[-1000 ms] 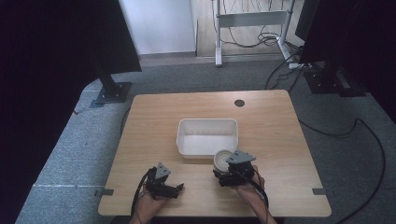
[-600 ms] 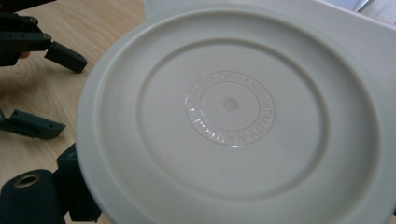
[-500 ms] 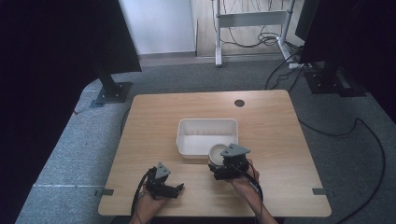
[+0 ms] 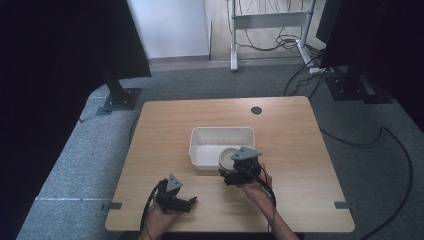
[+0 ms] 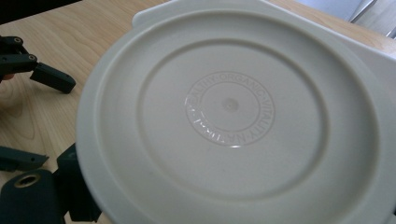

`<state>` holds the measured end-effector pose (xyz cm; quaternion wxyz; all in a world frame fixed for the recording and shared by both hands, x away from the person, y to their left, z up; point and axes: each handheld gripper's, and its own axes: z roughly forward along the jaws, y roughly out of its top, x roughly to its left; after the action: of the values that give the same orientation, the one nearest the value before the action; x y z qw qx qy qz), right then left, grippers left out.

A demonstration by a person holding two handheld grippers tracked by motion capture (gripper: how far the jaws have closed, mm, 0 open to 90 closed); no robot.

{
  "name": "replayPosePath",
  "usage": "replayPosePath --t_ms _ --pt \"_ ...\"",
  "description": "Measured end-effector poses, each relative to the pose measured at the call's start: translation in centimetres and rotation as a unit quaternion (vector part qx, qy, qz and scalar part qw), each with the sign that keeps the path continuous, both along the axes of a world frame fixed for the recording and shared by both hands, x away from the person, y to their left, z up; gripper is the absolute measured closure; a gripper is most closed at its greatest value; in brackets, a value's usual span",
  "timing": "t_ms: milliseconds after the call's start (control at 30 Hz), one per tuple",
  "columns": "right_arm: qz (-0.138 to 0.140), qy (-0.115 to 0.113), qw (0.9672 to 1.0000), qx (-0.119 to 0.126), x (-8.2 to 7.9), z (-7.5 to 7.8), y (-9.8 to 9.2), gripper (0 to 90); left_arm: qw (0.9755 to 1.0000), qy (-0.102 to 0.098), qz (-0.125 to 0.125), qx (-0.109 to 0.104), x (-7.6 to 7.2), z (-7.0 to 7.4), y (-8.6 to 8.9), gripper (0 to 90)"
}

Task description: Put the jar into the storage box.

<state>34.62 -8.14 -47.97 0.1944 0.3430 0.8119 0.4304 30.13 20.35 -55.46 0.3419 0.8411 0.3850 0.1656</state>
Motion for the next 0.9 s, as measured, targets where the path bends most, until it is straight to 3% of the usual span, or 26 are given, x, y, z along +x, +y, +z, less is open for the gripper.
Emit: replayPosePath --t_ms 900 --pt "-0.014 -0.003 0.9999 -0.005 4.0 0.2 3.4 9.0 1.0000 0.000 0.000 0.000 0.0 0.0 0.0 0.5"
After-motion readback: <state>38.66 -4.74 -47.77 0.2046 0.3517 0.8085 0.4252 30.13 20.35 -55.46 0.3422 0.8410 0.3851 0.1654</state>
